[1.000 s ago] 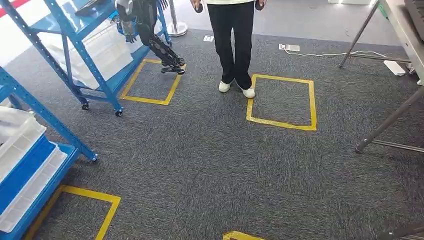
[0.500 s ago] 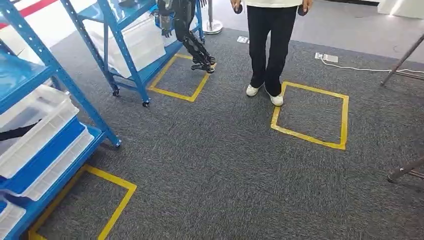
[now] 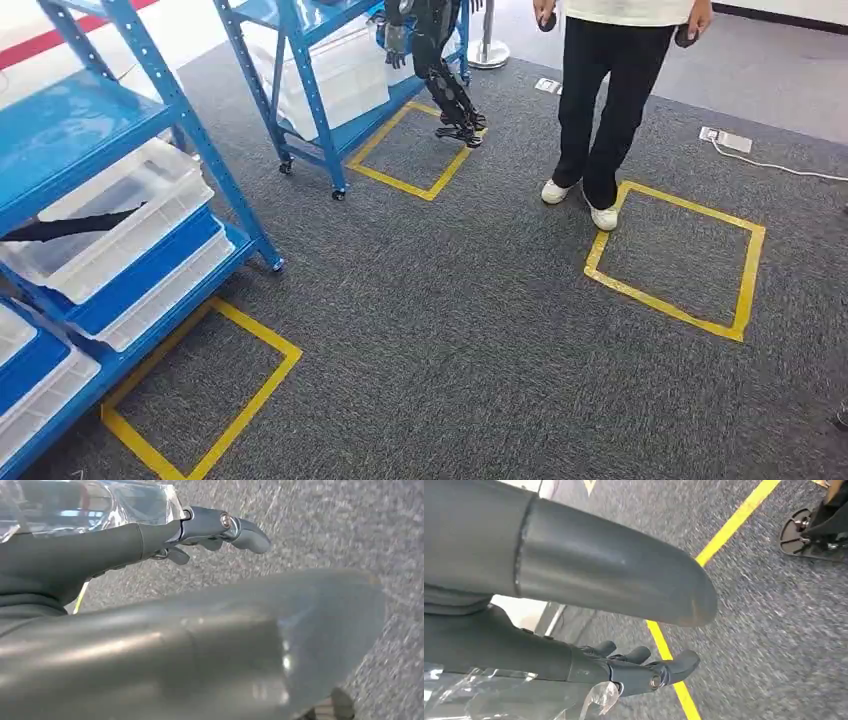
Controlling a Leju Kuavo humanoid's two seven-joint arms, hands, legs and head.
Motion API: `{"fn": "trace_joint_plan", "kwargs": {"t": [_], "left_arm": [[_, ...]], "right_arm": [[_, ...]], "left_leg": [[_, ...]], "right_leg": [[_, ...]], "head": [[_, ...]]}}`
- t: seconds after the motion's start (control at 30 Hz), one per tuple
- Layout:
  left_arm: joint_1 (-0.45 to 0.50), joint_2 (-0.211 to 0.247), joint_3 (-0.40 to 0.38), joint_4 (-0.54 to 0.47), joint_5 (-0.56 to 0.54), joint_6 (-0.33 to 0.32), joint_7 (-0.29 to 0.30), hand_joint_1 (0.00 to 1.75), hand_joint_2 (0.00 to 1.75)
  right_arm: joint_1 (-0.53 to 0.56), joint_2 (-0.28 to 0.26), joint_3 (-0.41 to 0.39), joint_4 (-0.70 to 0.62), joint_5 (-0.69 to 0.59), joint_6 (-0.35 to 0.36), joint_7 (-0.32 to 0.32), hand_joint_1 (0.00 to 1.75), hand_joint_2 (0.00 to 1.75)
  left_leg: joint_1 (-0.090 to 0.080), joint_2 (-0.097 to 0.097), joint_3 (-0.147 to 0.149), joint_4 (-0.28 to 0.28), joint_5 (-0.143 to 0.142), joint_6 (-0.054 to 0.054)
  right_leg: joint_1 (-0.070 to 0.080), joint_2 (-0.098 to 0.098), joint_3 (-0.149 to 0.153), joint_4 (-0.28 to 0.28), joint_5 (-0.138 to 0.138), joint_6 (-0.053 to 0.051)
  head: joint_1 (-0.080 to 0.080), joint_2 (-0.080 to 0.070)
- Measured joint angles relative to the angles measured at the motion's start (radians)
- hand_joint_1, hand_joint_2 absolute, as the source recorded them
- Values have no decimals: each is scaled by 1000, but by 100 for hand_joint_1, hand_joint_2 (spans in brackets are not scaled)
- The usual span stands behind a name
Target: Take the parts from the cabinet and place them on the table.
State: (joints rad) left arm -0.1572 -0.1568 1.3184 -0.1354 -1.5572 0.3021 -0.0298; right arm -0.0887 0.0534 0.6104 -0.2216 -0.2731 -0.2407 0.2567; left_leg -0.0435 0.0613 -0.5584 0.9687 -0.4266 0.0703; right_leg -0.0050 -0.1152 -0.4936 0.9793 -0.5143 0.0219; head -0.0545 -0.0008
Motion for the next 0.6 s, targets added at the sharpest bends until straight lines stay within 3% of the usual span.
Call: {"fn": "trace_joint_plan", "kwargs": {"t": [0.07, 0.1, 0.13, 0.17, 0.23, 0.27, 0.3, 0.37, 0.4, 0.43, 0.47, 0.53, 0.57, 0.6], "left_arm": [[7, 0, 1, 0, 1, 0, 0, 0, 0], [10, 0, 2, 0, 2, 0, 0, 0, 0], [7, 0, 2, 0, 1, 1, -1, 0, 0], [3, 0, 3, 0, 2, 2, -2, 0, 0], [1, -2, 3, 1, 3, 2, -4, 0, 0], [3, -2, 3, 2, 3, 1, -4, 0, 0], [6, -2, 3, 2, 3, 1, -4, 0, 0], [6, -2, 3, 2, 3, 1, -4, 0, 0], [6, -2, 3, 2, 3, 1, -4, 0, 0], [6, -2, 3, 2, 3, 2, -5, 0, 0], [5, -2, 4, 2, 4, 2, -5, 0, 0], [7, -2, 4, 2, 1, 2, -6, 0, 0], [8, -2, 5, 2, 1, 2, -6, 0, 0], [10, -1, 5, 3, 0, 2, -6, 0, 0]], "right_arm": [[-11, 1, 0, 0, 0, 0, 0, 0, 0], [-6, 0, 0, 0, -1, 1, 1, 0, 0], [-4, 1, 0, 0, 0, 1, 2, 0, 0], [0, 0, 0, 0, 0, 1, 2, 0, 0], [2, 0, 0, 1, -1, 0, 3, 0, 0], [2, -1, 0, 1, -2, 0, 3, 0, 0], [2, -1, 0, 1, -1, 0, 3, 0, 0], [2, -2, 0, 1, -1, 0, 3, 0, 0], [5, -3, 0, 1, -1, 0, 3, 0, 0], [9, -2, 1, 1, -2, 0, 3, 0, 0], [6, -2, 1, 1, -2, 0, 3, 0, 0], [-1, -3, 1, 1, -2, 0, 3, 0, 0], [-2, -3, 1, 1, -3, 0, 3, 0, 0], [-2, -2, 1, 1, -3, 0, 3, 0, 0]], "left_leg": [[3, -21, 11, -24, 11, 7], [14, -32, 25, -37, 22, 3], [17, -42, 27, -41, 24, 6], [20, -55, 27, -41, 25, 8], [22, -79, 28, -40, 23, 10], [24, -94, 30, -40, 23, 9], [27, -109, 32, -39, 21, 6], [36, -139, 40, -35, 15, -2], [38, -152, 40, -28, 9, -11], [34, -161, 32, -16, 1, -22], [35, -170, 25, -11, -5, -26], [38, -180, 24, -16, -2, -33], [41, -191, 22, -12, -2, -35], [42, -160, 20, 2, -11, -38]], "right_leg": [[4, -18, 16, -12, -3, 8], [-2, 26, 14, 5, -11, 13], [-1, 76, -11, 52, -39, 15], [-1, 99, -48, 126, -76, 19], [-5, 110, -135, 280, -129, 26], [-7, 110, -159, 309, -124, 29], [-9, 110, -155, 281, -92, 33], [-17, 120, -90, 123, 8, 42], [-26, 152, -52, 34, 51, 51], [-28, 200, -45, 10, 39, 57], [-28, 181, -47, 8, 41, 36], [-19, 165, -45, 10, 39, 22], [-22, 152, -45, 8, 41, 12], [-22, 141, -42, 6, 42, 7]], "head": [[0, 0], [0, 0], [0, 0], [2, 0], [3, 0], [3, 0], [3, 0], [3, 0], [3, 0], [3, 0], [4, 0], [2, 0], [2, 0], [3, 0]]}}
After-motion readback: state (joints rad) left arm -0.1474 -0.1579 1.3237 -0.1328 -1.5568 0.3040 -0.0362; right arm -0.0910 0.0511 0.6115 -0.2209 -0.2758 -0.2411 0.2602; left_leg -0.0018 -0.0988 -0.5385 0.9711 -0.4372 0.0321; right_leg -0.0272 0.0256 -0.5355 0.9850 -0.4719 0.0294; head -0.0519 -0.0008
